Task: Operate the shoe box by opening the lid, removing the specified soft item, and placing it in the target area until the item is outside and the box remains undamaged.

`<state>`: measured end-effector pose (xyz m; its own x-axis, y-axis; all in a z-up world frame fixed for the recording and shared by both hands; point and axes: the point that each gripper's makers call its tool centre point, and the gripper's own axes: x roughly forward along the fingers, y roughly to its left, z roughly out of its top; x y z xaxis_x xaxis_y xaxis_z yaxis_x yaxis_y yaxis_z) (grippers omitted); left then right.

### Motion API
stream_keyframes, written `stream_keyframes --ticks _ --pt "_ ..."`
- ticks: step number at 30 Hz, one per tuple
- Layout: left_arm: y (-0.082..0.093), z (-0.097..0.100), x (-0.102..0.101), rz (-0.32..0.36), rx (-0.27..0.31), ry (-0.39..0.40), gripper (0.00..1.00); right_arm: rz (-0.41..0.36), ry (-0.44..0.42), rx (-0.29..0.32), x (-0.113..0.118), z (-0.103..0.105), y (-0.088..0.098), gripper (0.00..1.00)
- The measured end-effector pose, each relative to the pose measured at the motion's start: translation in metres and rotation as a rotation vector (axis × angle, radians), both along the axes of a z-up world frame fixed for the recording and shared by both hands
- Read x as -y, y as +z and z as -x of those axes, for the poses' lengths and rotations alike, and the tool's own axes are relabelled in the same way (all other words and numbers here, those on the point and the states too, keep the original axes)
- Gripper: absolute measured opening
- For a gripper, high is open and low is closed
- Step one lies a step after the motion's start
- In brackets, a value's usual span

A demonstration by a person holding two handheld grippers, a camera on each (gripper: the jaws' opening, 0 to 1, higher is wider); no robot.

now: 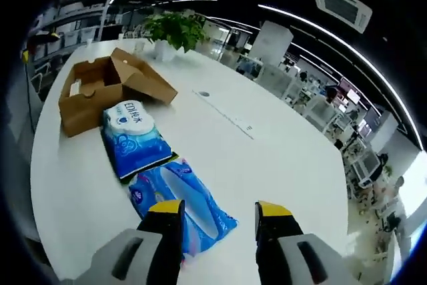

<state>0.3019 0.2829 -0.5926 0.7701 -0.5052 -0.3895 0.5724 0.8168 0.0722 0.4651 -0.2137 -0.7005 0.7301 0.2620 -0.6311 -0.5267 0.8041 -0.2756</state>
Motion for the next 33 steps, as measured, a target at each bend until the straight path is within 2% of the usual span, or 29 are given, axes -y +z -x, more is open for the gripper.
stream_keyframes --ticks 8,16,22,33 --pt "0.001 0.000 0.001 0.006 0.000 -0.002 0.99 -0.056 -0.070 -0.062 0.006 0.028 -0.031 0.58" --pt "0.000 0.000 0.000 0.014 -0.002 0.000 0.99 -0.101 -0.087 -0.107 -0.005 0.038 -0.053 0.66" --pt "-0.001 0.000 0.001 0.018 -0.005 0.001 0.99 -0.104 -0.062 -0.135 -0.019 0.037 -0.066 0.67" --pt "-0.002 -0.001 0.000 0.014 -0.008 0.007 0.99 -0.078 -0.068 -0.162 -0.016 0.025 -0.076 0.68"
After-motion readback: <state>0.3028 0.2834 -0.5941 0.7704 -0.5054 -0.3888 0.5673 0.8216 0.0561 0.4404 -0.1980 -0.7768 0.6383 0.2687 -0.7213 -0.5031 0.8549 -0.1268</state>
